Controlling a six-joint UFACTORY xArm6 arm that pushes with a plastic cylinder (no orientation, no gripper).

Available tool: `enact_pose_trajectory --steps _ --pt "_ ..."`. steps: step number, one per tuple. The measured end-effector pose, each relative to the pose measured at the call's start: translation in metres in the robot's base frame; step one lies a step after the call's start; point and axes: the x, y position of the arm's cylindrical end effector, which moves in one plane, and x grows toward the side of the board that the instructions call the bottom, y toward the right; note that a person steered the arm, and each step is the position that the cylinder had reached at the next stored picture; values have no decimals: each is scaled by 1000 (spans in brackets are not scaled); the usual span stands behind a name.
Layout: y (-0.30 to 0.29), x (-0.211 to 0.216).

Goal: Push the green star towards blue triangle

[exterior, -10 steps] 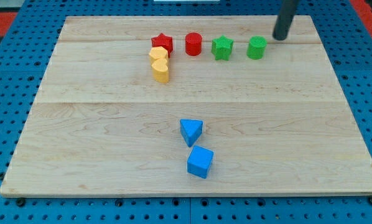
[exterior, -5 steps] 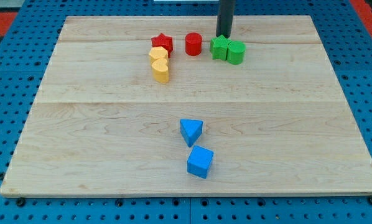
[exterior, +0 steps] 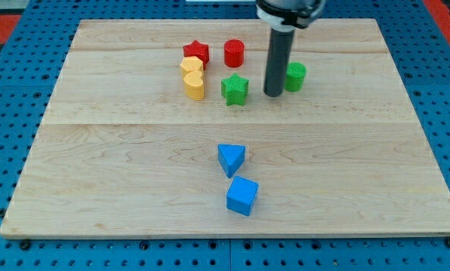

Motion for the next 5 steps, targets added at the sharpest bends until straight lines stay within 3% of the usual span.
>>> enact_pose_trajectory --steps 2,3,5 --pt "-98 9" --pt "-100 -2" --pt "-173 3"
